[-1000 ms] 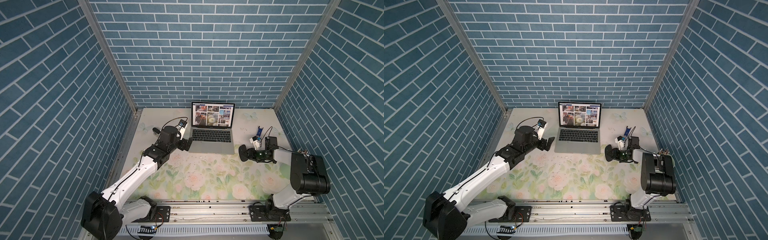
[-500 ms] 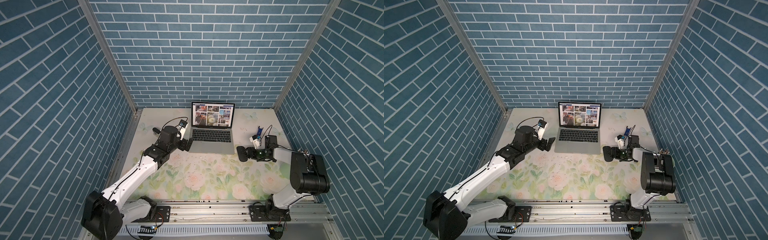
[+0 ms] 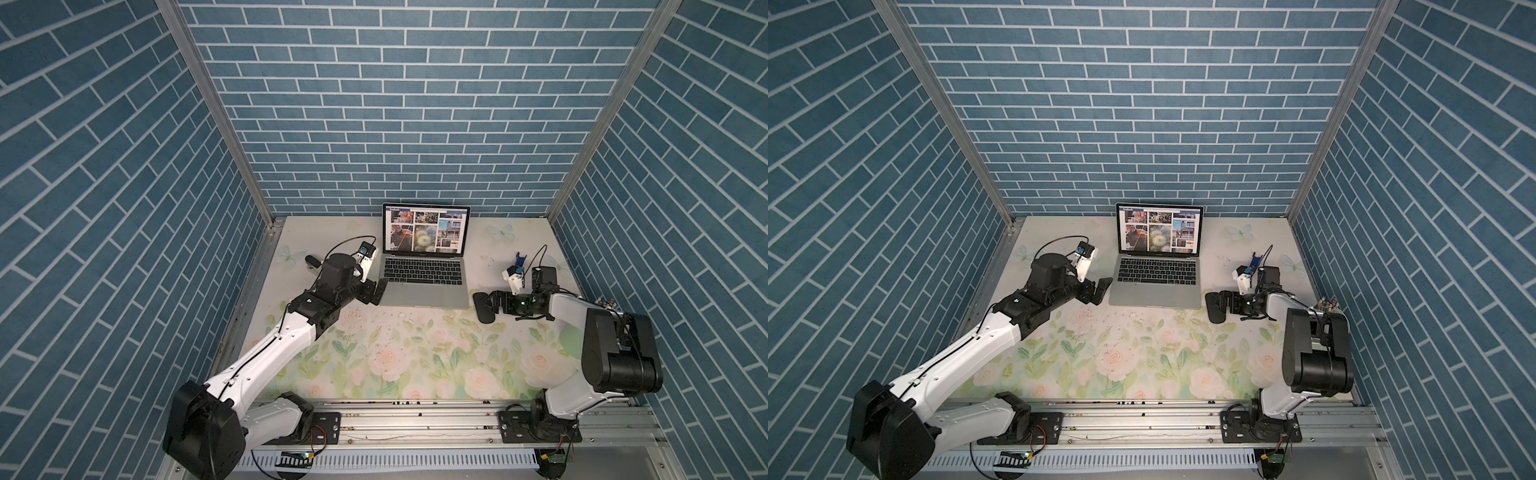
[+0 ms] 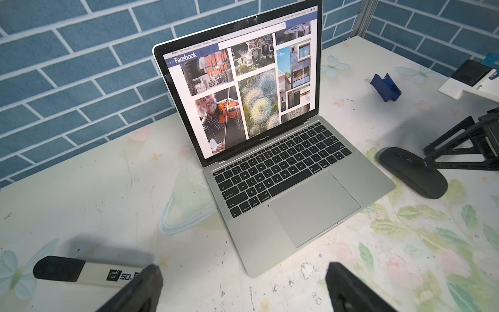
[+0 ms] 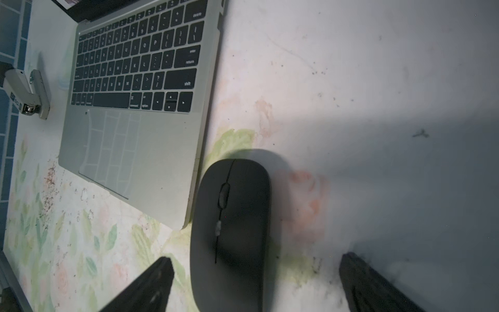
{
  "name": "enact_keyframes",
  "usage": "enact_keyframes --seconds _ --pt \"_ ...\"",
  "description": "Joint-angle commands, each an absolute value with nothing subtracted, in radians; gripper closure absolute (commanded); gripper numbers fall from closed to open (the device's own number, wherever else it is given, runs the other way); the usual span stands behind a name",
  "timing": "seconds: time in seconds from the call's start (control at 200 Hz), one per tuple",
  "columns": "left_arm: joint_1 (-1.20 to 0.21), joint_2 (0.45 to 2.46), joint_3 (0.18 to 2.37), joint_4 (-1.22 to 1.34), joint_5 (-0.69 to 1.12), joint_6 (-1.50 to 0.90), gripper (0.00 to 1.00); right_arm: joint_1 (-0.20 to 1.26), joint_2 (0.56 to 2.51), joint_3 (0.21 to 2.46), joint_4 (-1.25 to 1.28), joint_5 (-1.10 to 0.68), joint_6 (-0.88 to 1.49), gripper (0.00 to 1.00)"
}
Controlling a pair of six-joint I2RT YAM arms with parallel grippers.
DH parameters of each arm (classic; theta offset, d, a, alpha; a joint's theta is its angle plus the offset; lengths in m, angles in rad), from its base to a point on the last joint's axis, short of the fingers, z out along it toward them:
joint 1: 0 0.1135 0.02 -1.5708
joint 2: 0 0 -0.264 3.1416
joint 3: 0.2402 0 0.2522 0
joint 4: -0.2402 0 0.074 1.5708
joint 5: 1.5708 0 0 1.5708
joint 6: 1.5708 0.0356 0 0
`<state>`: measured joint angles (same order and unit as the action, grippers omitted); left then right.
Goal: Remove the wireless mouse receiver from the laptop
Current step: Adjust the mouse at the center of the board.
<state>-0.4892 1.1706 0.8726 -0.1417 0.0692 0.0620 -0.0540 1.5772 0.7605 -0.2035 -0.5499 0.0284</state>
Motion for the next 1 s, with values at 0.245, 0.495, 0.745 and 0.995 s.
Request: enact_keyframes --seconds 0.245,0.495,0.745,0.995 --pt "-0.482 1.153 0.859 -0.122 0.074 0.036 0.0 0.101 1.526 0.826 -0.398 -0.327 0.045 0.0" --pt "-0.482 1.133 0.858 -0.132 0.071 0.034 0.01 0.133 1.525 0.845 -0.407 -0.287 0.06 0.0" --pt "-0.482 1.118 0.839 -0.136 0.061 0.032 0.0 0.174 1.56 0.859 -0.404 -0.238 0.061 0.0" --pt "-0.482 1.121 0.838 -0.136 0.057 0.035 0.0 0.211 1.601 0.871 -0.383 -0.22 0.081 0.01"
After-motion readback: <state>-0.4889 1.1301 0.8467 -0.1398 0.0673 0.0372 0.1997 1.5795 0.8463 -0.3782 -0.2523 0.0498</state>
